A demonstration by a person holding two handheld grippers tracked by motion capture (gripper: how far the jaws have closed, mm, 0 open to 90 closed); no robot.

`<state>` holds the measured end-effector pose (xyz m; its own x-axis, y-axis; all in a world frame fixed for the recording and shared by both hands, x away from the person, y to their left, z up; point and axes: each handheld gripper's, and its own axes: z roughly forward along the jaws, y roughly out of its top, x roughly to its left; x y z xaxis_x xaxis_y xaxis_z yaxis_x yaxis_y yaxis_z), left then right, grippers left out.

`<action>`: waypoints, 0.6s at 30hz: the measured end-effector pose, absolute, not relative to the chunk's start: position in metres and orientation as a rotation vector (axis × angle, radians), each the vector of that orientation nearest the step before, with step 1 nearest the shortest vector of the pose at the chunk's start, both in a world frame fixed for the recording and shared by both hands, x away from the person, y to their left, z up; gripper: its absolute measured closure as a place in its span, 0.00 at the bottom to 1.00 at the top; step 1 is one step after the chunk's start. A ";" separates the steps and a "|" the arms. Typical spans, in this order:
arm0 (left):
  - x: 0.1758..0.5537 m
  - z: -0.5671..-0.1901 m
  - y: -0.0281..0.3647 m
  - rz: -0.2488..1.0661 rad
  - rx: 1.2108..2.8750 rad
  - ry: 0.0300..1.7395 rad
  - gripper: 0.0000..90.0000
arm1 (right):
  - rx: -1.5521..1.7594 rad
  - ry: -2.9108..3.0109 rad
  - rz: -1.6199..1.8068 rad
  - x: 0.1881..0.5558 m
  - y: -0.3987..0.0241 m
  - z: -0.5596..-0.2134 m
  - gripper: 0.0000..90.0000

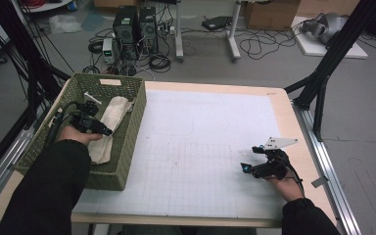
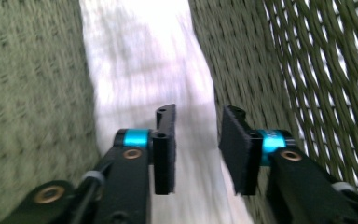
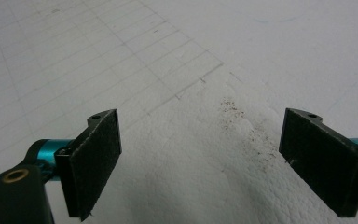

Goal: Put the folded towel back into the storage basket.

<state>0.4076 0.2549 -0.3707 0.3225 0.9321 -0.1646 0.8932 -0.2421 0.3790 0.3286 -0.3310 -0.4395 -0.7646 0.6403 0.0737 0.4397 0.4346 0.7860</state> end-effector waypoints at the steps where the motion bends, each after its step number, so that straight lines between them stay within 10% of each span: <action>1: 0.406 -0.371 0.254 0.096 2.225 1.625 0.68 | 0.942 2.450 1.239 0.329 -0.331 -0.440 0.13; 5: 0.402 -0.381 0.249 0.034 2.321 1.658 0.62 | 0.944 2.443 1.241 0.329 -0.331 -0.439 0.13; 9: 0.403 -0.392 0.244 0.006 2.383 1.645 0.97 | 0.940 2.443 1.241 0.328 -0.330 -0.438 0.13; 18: 0.405 -0.399 0.243 -0.096 2.282 1.614 0.90 | 0.938 2.444 1.240 0.328 -0.330 -0.438 0.13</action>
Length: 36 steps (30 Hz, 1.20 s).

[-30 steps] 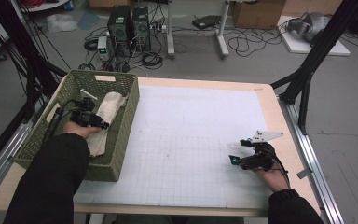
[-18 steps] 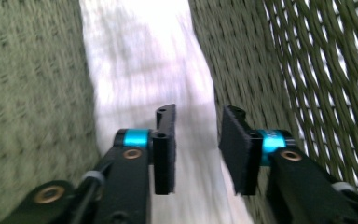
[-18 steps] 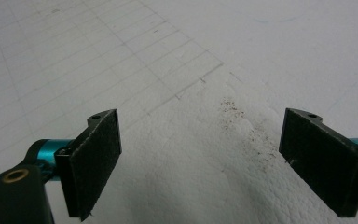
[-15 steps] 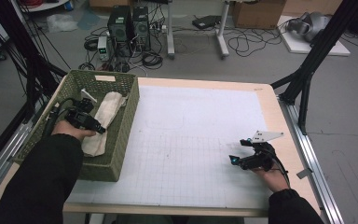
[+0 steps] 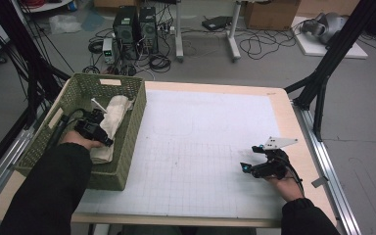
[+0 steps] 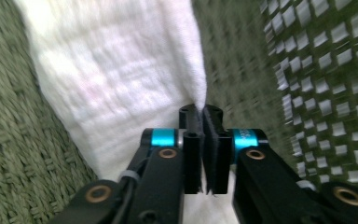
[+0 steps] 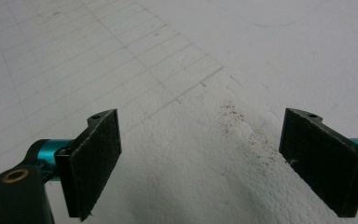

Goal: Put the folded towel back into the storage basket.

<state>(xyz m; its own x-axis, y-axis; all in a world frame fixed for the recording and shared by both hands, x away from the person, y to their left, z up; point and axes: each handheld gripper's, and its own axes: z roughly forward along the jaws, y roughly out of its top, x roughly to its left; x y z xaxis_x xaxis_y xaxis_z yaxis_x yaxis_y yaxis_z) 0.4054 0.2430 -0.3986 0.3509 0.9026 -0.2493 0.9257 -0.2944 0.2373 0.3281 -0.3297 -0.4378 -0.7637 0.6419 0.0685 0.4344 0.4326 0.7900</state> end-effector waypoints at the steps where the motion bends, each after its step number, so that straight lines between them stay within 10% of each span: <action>1: 0.405 -0.402 0.242 -0.105 2.299 1.611 0.86 | 0.939 2.442 1.243 0.328 -0.330 -0.438 0.13; 36: 0.383 -0.346 0.272 0.095 1.702 1.399 0.53 | 0.947 2.360 1.320 0.323 -0.336 -0.421 0.13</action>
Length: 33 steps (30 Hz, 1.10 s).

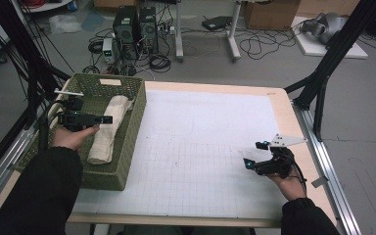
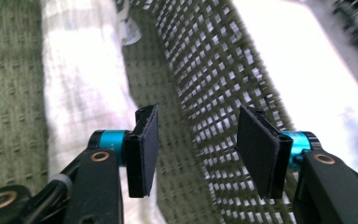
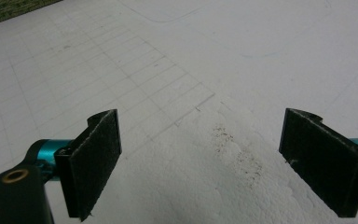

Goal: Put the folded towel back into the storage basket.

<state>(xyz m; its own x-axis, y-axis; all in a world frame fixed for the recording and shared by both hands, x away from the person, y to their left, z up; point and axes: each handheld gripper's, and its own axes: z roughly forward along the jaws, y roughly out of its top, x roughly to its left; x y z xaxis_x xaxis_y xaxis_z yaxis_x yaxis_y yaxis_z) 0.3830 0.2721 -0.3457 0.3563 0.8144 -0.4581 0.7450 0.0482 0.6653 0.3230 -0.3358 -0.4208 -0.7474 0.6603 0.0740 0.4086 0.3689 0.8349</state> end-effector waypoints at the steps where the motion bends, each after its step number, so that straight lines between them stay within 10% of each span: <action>1: 0.382 -0.345 0.273 0.084 1.695 1.391 0.52 | 0.949 2.359 1.321 0.323 -0.336 -0.421 0.13; 33: 0.363 -0.321 0.238 -0.093 1.453 1.145 0.40 | 0.935 2.341 1.340 0.320 -0.338 -0.416 0.13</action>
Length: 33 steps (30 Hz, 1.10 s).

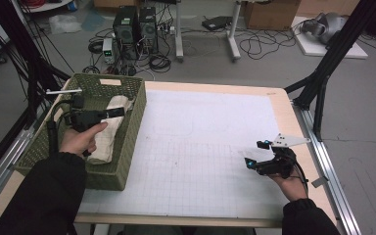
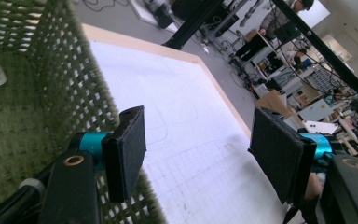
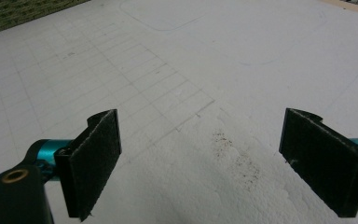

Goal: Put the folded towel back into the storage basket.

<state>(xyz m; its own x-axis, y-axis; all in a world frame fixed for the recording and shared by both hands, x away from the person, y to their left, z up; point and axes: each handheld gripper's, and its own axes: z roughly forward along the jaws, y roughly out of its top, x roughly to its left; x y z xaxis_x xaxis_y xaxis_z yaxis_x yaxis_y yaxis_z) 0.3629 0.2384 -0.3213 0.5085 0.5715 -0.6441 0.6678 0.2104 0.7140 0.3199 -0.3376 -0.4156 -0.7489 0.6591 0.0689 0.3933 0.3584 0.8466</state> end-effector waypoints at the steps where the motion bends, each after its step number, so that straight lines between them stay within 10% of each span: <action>1: 0.362 -0.320 0.236 -0.093 1.444 1.142 0.40 | 0.935 2.340 1.340 0.320 -0.337 -0.416 0.13; 33: 0.353 -0.314 0.151 0.007 1.512 1.117 0.37 | 0.926 2.332 1.363 0.321 -0.338 -0.412 0.13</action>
